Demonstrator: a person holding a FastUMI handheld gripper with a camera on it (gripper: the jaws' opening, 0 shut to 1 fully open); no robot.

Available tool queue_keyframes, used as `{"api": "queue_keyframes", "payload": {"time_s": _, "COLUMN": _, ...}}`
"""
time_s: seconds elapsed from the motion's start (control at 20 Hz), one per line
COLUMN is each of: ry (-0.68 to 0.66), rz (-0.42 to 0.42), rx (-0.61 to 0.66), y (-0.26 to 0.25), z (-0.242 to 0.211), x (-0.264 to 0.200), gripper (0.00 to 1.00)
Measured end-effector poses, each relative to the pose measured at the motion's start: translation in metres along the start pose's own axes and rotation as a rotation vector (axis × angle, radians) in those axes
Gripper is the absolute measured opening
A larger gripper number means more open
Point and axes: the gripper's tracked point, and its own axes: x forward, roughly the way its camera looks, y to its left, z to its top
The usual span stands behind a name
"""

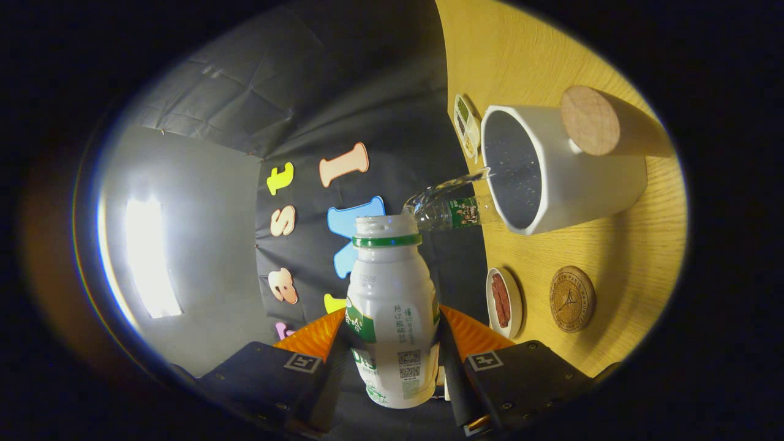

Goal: Take the bottle from table, then pour the juice into the cup, finally place the bottle on the coaster

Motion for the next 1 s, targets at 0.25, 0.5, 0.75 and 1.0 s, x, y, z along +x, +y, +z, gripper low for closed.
{"api": "queue_keyframes", "payload": {"time_s": 0.25, "ry": 0.0, "rz": 0.006, "rx": 0.013, "y": 0.0008, "z": -0.0014, "x": 0.0005, "gripper": 0.72}}
{"api": "queue_keyframes", "payload": {"time_s": 0.5, "ry": 0.001, "rz": 0.009, "rx": 0.025, "y": 0.0009, "z": -0.0023, "x": 0.0005, "gripper": 0.72}}
{"api": "queue_keyframes", "payload": {"time_s": 0.75, "ry": 0.001, "rz": 0.013, "rx": 0.04, "y": 0.0012, "z": -0.0032, "x": 0.0011, "gripper": 0.72}}
{"api": "queue_keyframes", "payload": {"time_s": 1.0, "ry": 0.002, "rz": 0.017, "rx": 0.053, "y": 0.0026, "z": -0.0054, "x": 0.0013, "gripper": 0.72}}
